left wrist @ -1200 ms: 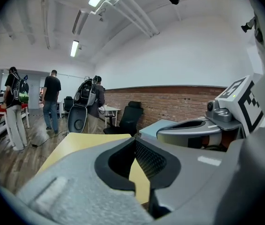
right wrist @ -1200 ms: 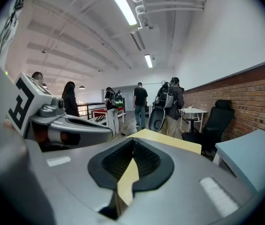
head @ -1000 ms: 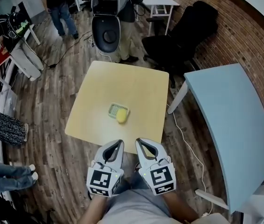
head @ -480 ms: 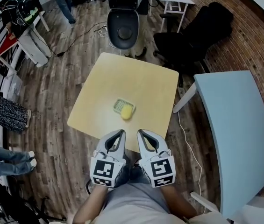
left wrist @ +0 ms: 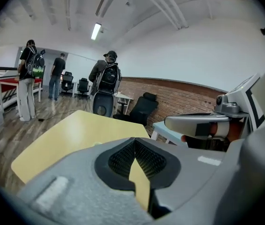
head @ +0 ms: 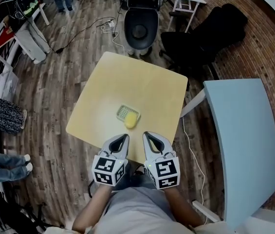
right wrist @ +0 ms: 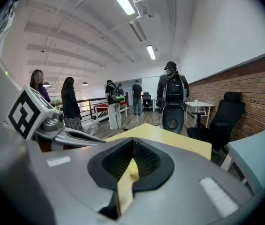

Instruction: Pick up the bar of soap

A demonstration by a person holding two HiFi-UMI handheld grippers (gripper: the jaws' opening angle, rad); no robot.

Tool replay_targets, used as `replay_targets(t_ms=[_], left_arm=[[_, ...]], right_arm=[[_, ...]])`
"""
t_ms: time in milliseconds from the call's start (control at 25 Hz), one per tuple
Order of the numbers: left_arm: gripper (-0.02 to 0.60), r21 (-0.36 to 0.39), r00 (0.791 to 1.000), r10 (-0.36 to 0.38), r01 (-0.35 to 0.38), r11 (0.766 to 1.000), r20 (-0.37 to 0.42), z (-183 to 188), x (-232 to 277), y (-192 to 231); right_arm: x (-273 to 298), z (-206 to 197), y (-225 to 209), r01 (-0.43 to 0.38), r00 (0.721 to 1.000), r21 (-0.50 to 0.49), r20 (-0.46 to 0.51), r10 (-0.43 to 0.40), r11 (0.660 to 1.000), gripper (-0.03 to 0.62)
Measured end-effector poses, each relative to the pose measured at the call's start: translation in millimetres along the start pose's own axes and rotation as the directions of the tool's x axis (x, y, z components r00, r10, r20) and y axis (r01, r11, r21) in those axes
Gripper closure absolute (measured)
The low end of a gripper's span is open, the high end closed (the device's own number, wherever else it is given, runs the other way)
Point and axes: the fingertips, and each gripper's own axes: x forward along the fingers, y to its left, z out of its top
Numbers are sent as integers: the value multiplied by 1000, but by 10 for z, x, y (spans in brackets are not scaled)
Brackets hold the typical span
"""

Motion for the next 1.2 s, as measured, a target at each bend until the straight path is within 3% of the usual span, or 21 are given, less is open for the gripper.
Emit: replay_targets(t_ms=[200,520,640,720,880,1200], left_arm=[[577,-113,998,-30,23,993,-59,-197,204,211],[575,-303,981,-113,60,951,-160,-607,543,431],[575,-351,970,-143,67,934,-196,-745,650,511],[528,-382,962,-164,70,921,-220,-854,701,546],[514,-445,951,-183,56,894,-248,-1051,795,615],[482,-513,937,-211,41,857,-278,-1282,983,719]], right_arm=[[354,-141,-25,-17,998,-1,-67,17,1000,591],[875,-387,-92,-19,987,5,-162,20,1000,591],[1045,-465,-134,-19,980,6,-197,20,1000,591],[1146,-512,-167,-17,976,6,-216,18,1000,591],[1354,-647,-259,-12,966,1,-259,12,1000,591],[1698,-1076,-373,-2,924,14,-382,7,1000,591]])
